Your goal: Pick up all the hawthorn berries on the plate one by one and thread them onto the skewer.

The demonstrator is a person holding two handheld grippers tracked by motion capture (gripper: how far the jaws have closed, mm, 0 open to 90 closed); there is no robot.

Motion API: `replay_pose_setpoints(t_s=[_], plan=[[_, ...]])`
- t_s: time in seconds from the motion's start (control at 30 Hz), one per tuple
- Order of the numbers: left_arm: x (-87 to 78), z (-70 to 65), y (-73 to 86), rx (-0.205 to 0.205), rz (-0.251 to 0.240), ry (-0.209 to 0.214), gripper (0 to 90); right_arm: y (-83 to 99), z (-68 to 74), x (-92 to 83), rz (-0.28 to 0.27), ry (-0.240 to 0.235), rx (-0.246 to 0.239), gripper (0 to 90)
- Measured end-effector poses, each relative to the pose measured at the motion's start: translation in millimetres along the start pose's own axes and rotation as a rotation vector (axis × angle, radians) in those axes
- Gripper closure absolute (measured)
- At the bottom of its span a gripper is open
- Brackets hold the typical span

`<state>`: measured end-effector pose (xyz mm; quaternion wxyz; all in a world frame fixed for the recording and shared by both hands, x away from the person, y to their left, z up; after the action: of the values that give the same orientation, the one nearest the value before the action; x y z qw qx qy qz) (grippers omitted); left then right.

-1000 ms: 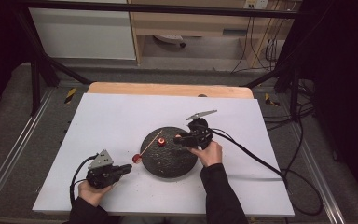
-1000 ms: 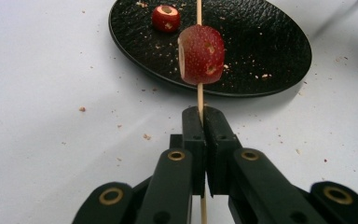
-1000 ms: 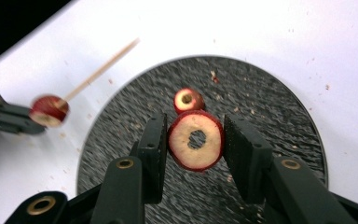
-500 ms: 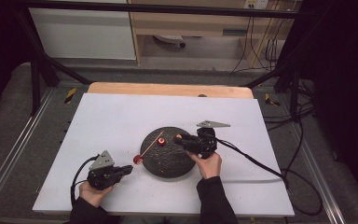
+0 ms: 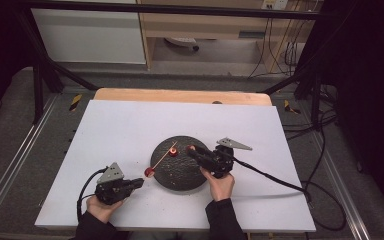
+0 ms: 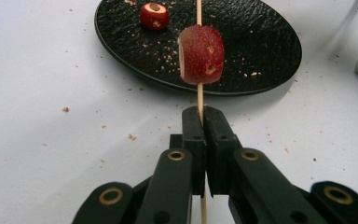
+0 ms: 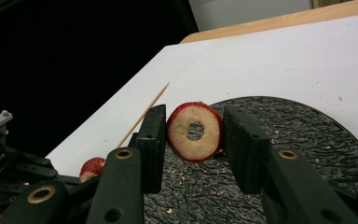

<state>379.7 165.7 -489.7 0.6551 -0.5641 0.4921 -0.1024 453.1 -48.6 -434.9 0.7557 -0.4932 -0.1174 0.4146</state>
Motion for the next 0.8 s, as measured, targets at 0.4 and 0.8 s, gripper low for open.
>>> replay_pose_setpoints(t_s=[0.4,0.8], plan=[[0.4,-8.7,-5.4,-0.021,-0.031,0.017,87.4,-18.2,4.5,-1.1,-0.164,-0.010,0.048,61.6],[3.9,-18.1,-19.6,-0.028,-0.067,0.021,87.4,-39.2,1.9,0.7,-0.339,-0.015,0.092,61.6]])
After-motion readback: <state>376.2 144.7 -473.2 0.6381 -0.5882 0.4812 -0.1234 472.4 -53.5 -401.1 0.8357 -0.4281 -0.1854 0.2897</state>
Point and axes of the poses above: each handheld gripper's, and its own axes: x roughly forward along the jaws, y roughly out of its underside, z roughly to its left, the point moved 9 cm from there along x, roughly forward along the jaws, and after that the axes turned 2 degrees about -z, right-handed, at the moved point
